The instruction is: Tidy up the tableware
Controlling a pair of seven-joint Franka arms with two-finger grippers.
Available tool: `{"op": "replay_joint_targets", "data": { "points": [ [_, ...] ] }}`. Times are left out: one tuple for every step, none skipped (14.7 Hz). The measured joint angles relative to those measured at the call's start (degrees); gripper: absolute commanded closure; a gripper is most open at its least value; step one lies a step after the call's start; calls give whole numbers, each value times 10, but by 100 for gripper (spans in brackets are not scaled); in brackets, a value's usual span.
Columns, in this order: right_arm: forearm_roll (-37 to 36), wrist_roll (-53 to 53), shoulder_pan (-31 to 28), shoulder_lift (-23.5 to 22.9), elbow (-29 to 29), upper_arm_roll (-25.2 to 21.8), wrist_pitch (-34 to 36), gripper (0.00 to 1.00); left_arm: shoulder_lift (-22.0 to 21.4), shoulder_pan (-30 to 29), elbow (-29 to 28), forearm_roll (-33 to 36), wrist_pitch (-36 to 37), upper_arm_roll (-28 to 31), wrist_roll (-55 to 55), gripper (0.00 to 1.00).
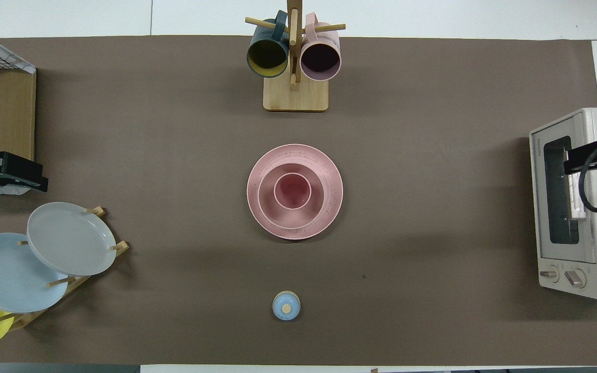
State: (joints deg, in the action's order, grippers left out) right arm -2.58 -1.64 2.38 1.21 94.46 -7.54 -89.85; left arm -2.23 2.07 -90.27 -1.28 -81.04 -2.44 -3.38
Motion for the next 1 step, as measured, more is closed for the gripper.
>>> {"op": "replay_joint_targets", "data": {
  "points": [
    [0, 0, 0, 0, 0, 0, 0, 0, 0, 0, 0, 0, 0, 0, 0, 0]
  ]
}}
